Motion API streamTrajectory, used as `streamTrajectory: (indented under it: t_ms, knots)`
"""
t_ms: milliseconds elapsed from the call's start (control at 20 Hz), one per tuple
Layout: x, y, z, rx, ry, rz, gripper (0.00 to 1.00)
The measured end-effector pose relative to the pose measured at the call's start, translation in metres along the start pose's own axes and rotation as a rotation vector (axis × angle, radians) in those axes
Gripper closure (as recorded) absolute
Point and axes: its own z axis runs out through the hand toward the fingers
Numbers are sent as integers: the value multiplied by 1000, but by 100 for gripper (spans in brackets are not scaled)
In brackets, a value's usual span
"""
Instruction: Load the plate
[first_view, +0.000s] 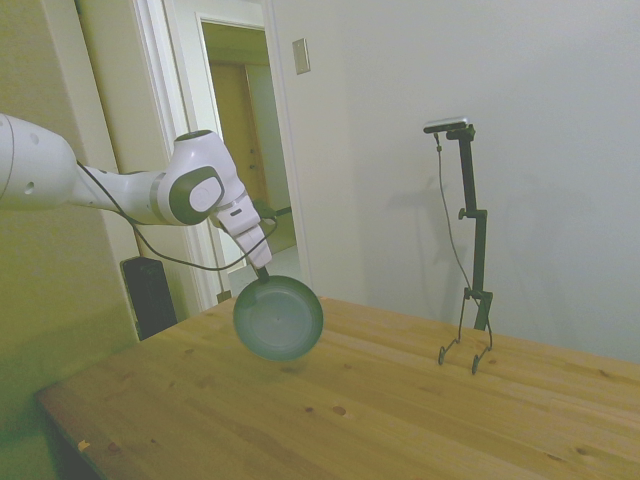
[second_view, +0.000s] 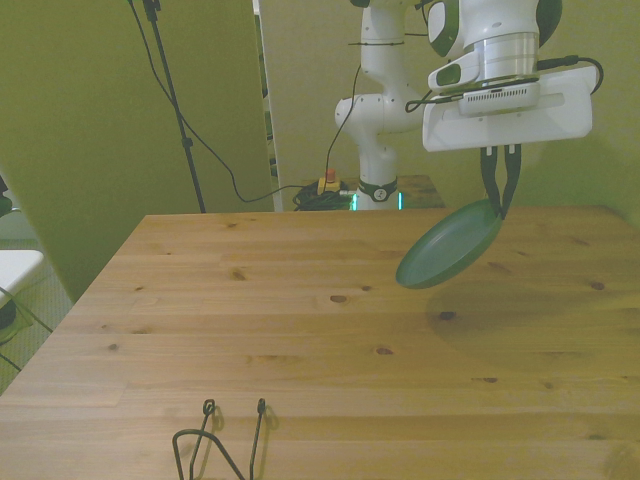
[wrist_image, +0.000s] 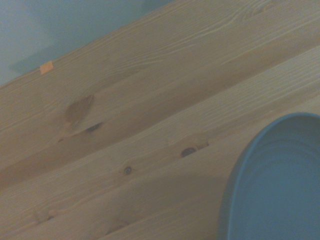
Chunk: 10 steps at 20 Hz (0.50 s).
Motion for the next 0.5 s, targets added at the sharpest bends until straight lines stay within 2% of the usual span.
streamTrajectory:
  t_ms: [500]
  knots:
    - [96,-32,16,239,161,99,100]
